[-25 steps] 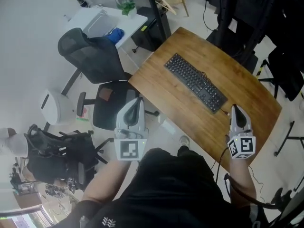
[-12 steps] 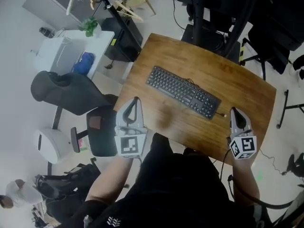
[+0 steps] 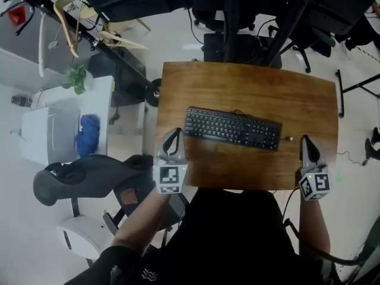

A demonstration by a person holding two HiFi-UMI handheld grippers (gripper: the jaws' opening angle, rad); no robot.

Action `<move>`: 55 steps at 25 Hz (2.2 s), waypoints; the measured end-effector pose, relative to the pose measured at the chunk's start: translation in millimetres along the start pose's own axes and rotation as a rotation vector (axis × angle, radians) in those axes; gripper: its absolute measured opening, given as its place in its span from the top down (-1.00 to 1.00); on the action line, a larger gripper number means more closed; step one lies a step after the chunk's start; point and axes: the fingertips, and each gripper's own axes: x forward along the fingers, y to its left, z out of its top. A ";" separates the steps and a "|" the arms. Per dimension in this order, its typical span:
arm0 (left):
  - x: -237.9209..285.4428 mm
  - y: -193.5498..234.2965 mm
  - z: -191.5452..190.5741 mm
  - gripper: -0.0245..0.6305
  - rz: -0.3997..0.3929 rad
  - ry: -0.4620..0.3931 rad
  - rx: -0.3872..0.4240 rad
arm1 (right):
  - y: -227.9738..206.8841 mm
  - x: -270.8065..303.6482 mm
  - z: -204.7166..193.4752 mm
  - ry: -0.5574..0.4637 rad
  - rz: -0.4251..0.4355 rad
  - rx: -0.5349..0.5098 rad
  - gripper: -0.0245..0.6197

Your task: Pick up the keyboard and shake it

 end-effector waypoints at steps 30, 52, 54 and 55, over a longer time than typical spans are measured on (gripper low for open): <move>90.8 12.3 -154.7 0.32 -0.263 0.475 -0.141 | 11.4 62.8 -194.6 0.496 0.212 0.411 0.30; 86.0 -6.7 -178.0 0.21 -0.521 0.693 -0.237 | 22.8 81.6 -209.4 0.540 0.345 0.444 0.25; 84.5 -10.7 -177.3 0.31 -0.564 0.705 -0.284 | 22.9 80.0 -209.2 0.536 0.341 0.445 0.25; 83.8 -12.0 -176.8 0.37 -0.579 0.710 -0.303 | 23.0 79.6 -208.9 0.536 0.341 0.446 0.25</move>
